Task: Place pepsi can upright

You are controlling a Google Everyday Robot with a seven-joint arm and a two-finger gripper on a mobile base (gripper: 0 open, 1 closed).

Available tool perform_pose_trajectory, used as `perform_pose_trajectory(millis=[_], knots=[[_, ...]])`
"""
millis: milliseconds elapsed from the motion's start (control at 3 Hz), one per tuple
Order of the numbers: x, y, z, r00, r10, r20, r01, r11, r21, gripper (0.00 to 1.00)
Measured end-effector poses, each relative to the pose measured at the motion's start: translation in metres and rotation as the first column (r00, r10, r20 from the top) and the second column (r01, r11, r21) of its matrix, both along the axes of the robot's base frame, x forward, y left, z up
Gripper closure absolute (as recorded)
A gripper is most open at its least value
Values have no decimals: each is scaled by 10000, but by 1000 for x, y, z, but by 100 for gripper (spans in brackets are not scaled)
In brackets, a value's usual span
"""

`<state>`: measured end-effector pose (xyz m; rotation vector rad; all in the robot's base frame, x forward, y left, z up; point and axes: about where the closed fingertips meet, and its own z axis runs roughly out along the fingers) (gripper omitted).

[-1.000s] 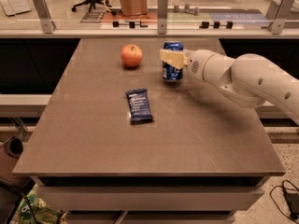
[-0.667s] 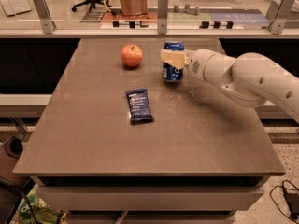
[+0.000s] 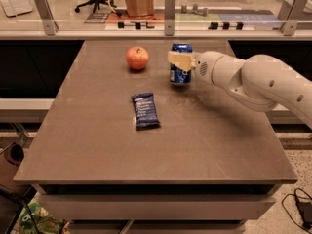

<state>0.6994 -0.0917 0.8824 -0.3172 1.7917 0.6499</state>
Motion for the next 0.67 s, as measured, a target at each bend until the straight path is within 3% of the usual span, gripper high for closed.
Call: perform_pose_trajectory(millis=[333, 667], knots=[[0, 0, 0, 10000, 1, -1, -1, 10000, 1, 12], [-5, -2, 10, 9994, 82, -333, -77, 9999, 134, 18]])
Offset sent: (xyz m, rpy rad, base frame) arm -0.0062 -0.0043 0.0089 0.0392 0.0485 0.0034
